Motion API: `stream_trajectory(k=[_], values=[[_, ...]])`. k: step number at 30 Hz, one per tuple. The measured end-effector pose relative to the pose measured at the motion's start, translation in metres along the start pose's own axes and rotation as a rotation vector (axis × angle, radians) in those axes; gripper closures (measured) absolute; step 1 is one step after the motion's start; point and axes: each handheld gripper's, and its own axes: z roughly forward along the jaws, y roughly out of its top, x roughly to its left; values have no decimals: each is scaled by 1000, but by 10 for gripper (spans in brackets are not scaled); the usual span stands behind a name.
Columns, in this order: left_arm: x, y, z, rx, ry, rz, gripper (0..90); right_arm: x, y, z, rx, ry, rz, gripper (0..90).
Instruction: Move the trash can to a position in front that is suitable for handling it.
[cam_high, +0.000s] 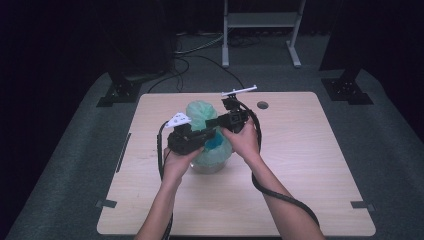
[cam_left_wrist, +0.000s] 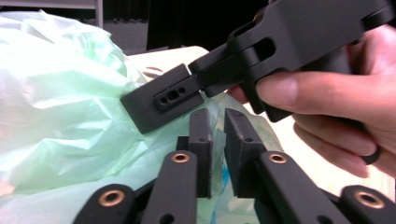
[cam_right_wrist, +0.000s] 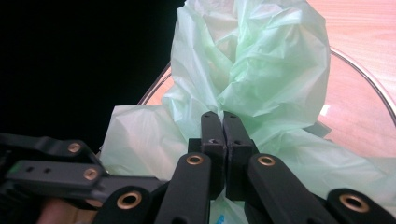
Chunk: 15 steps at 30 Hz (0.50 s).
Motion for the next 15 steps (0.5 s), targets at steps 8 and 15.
stream_trajectory(k=[8, 15], values=[[-6, 1, -15, -25, 28, -5, 536, -11, -4, -6, -24, 18, 28, 900], [-4, -5, -29, -47, 95, -13, 293, -16, -7, -10, -34, 30, 41, 900]])
